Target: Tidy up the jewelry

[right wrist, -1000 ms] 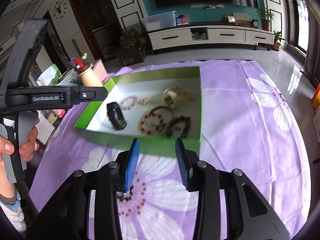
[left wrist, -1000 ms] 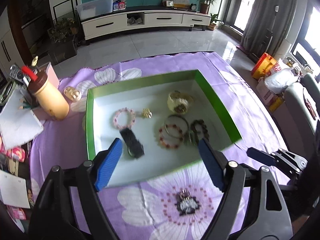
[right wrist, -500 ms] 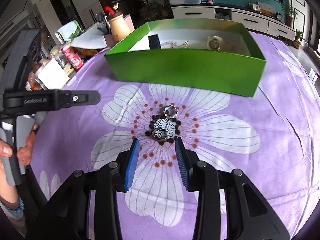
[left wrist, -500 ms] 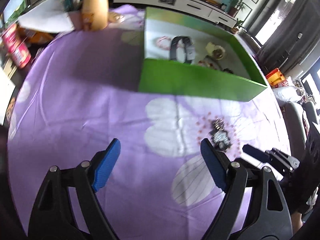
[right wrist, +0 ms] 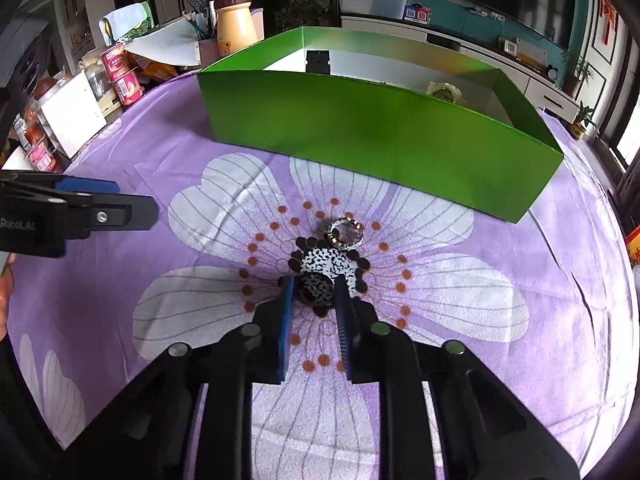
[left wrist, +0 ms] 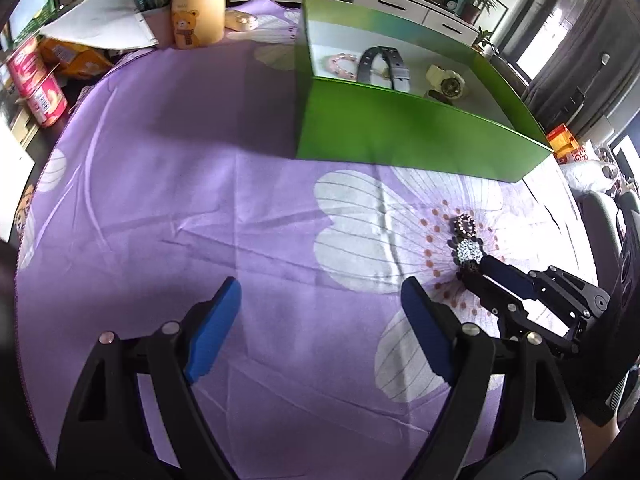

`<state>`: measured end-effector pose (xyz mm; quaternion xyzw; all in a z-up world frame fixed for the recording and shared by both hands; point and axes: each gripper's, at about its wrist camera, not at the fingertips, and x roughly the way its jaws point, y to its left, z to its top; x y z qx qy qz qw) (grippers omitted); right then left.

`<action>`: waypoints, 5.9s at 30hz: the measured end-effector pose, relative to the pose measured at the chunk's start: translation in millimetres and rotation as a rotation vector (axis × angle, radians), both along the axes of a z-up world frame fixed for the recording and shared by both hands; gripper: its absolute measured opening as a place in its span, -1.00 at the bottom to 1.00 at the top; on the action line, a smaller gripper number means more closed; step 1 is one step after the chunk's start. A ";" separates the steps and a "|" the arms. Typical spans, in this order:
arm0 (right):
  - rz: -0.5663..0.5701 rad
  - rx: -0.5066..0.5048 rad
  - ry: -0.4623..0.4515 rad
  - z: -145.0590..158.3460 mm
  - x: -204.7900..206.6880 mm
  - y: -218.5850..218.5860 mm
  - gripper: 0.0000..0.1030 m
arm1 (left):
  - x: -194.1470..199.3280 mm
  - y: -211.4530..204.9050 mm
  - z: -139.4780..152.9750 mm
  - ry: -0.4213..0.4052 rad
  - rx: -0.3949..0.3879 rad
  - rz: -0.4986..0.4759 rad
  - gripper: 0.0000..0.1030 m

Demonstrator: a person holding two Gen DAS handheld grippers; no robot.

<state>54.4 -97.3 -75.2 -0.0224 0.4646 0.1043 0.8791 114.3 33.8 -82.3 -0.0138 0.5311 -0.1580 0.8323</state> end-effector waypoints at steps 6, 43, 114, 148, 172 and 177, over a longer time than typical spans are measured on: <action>-0.077 0.073 -0.018 7.6 -15.8 -31.7 -0.63 | -3.0 -44.0 -0.8 -0.024 0.025 -0.100 0.62; -0.290 0.269 -0.124 31.7 -83.3 -129.7 -0.62 | -7.4 -140.6 -11.7 -0.124 0.119 -0.212 -0.60; -0.237 0.166 -0.160 119.8 82.1 -107.5 -0.62 | 102.3 -120.5 106.9 -0.269 0.134 -0.146 -0.59; -0.269 0.151 -0.016 72.5 132.8 -127.5 -0.62 | 143.7 -153.6 64.7 -0.194 0.214 -0.160 -0.59; -0.283 0.101 0.028 60.7 144.3 -128.2 -0.62 | 159.4 -149.2 49.5 -0.143 0.241 -0.149 -0.59; -0.283 0.101 0.030 60.5 145.3 -128.0 -0.62 | 159.9 -149.0 48.6 -0.141 0.248 -0.149 -0.59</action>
